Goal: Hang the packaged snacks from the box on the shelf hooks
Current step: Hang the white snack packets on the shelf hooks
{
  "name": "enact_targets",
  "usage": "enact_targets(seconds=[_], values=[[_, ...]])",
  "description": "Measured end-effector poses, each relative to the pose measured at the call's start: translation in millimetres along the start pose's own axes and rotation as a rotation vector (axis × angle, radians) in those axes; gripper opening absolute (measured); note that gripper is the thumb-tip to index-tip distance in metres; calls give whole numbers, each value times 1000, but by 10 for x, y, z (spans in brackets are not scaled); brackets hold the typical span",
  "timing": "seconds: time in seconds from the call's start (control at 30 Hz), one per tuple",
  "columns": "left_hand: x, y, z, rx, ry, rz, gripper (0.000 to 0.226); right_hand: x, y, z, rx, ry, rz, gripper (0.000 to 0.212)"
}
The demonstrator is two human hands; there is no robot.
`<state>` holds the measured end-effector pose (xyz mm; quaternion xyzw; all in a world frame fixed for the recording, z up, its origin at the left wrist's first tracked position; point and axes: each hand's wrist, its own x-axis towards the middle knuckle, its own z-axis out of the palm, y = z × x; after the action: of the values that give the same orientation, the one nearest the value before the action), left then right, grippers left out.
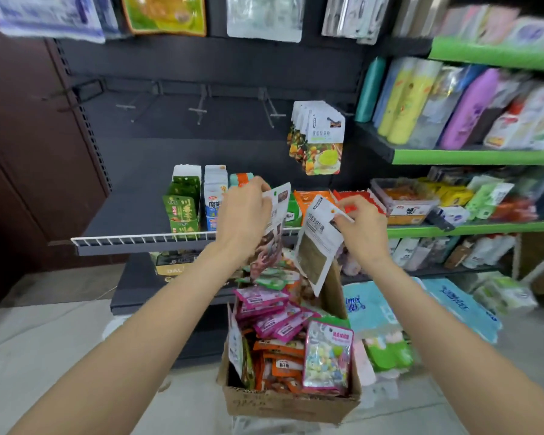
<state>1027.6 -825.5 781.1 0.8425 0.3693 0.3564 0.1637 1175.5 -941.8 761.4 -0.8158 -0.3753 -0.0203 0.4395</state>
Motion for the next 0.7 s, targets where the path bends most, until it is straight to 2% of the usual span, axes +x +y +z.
enact_targets(seconds=[0.07,0.17,0.33,0.47,0.57,0.63,0.7], values=[[217,163,148,-38,-36,26,28,266,62,-51,29,0,-7,27],[522,422,464,-68,-99,93,23,711,162,-50,142,-30,25,20],[927,769,947,-160,-162,119,20,1474,360,43,396,-89,161,26],[1185,856,1337,-20,-153,129,23,1905,553,111,440,-132,187,32],[1340,894,1520,147,-178,148,22,2135,684,181,454,-205,141,38],[1415,897,1567,135,-141,145,21,2249,756,198,503,-263,131,32],[1523,853,1564,57,-23,60,19,2322,806,219,588,-331,134,23]])
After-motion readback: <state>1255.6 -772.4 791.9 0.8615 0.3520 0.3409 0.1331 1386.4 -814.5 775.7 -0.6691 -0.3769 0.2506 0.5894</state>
